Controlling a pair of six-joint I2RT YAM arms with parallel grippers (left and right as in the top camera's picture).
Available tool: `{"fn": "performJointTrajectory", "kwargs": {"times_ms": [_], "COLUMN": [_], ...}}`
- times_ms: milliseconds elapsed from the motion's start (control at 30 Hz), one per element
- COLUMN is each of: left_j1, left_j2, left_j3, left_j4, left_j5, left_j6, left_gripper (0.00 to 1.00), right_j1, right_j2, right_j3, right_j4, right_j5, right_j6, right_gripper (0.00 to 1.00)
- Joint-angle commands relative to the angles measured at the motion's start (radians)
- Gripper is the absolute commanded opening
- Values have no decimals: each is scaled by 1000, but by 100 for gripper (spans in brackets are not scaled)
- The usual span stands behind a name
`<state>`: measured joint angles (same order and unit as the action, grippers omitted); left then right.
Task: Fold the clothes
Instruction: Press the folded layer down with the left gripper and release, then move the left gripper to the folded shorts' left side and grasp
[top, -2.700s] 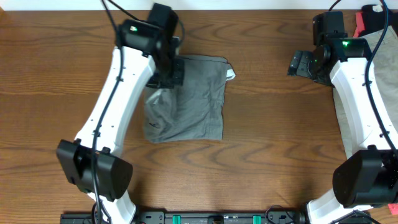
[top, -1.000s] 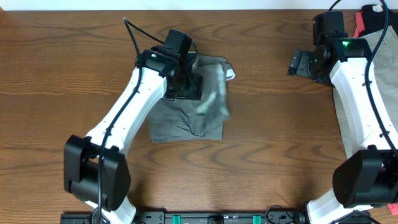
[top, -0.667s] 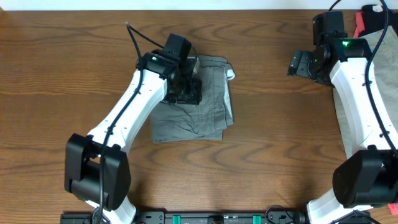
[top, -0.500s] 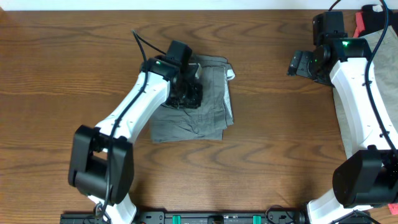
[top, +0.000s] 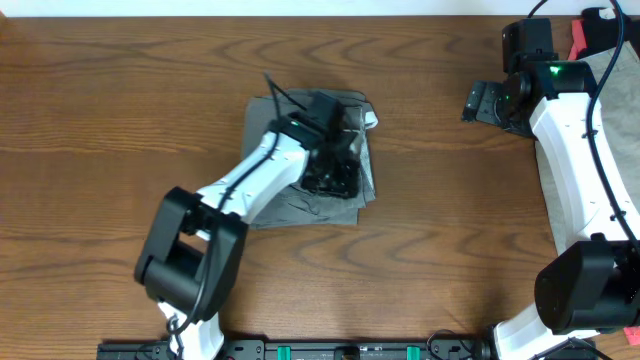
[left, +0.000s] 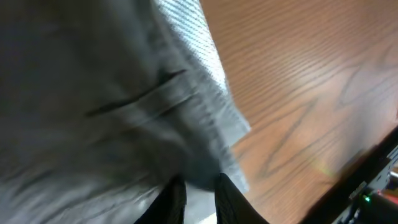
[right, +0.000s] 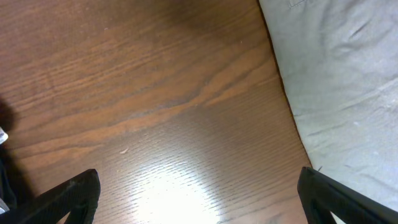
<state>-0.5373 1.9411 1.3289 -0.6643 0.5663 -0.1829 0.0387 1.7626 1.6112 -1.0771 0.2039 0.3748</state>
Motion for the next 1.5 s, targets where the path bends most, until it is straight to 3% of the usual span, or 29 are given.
{"fn": "performJointTrajectory", "kwargs": {"times_ms": [0,100,200,533,600,833,967,1167,1333,1467], "left_j1": [-4,-8,-18,6,31,196,348,567,653,663], "left_j2": [63,108,140,2,-64,-258,-287,-216,-101,-5], "left_j3": [-5,-5,-5,45,49,50,50,40,40,40], "left_j4": [26,42,37,-47,-56,-91,-131,-142,-150,-150], "left_j5": [10,11,11,10,10,-2,-135,-179,17,106], "left_j6": [-14,-24,-33,-29,-29,-28,-5,49,199,251], "left_gripper": [19,19,7,7,15,74,98,98,98,98], "right_j1": [3,3,4,4,4,3,4,4,4,4], "right_j2": [-6,-6,-6,-6,-6,-6,-6,-6,-6,-6], "right_j3": [10,10,10,10,10,10,10,10,10,10], "right_j4": [0,0,0,0,0,0,0,0,0,0], "right_j5": [16,16,16,16,16,16,16,16,16,16], "right_j6": [10,10,10,10,10,10,10,10,10,10], "right_gripper": [99,99,99,99,99,99,99,99,99,99]}}
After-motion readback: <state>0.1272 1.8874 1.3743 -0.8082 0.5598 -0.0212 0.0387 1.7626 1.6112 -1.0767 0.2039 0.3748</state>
